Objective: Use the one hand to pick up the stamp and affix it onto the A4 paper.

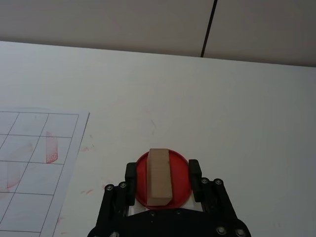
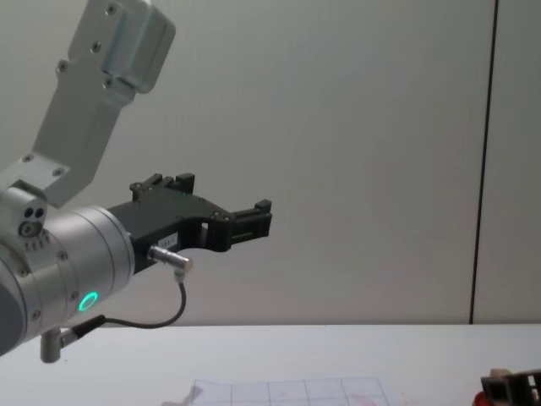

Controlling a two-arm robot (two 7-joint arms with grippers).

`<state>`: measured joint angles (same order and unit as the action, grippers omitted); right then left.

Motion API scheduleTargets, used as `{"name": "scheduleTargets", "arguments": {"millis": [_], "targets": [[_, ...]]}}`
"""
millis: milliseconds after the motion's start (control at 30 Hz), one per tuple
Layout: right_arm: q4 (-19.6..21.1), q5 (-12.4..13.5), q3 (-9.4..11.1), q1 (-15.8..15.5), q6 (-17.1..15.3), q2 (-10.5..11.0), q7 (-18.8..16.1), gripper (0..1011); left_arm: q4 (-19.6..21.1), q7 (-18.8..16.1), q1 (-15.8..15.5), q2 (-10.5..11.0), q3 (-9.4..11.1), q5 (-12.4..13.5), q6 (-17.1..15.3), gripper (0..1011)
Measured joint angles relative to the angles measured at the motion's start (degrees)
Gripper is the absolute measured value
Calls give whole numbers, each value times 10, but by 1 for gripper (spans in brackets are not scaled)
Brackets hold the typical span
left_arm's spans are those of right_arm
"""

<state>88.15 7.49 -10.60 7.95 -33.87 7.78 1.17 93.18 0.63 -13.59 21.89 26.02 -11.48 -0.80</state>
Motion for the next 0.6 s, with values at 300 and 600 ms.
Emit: {"name": "scheduleTargets", "arguments": {"millis": [300, 600], "targets": [[18, -8, 5, -11, 40, 8, -7, 868, 0, 0, 0, 0, 0, 0, 0, 1001], [45, -12, 15, -29, 99, 25, -25, 1001, 0, 0, 0, 0, 0, 0, 0, 1001]]}}
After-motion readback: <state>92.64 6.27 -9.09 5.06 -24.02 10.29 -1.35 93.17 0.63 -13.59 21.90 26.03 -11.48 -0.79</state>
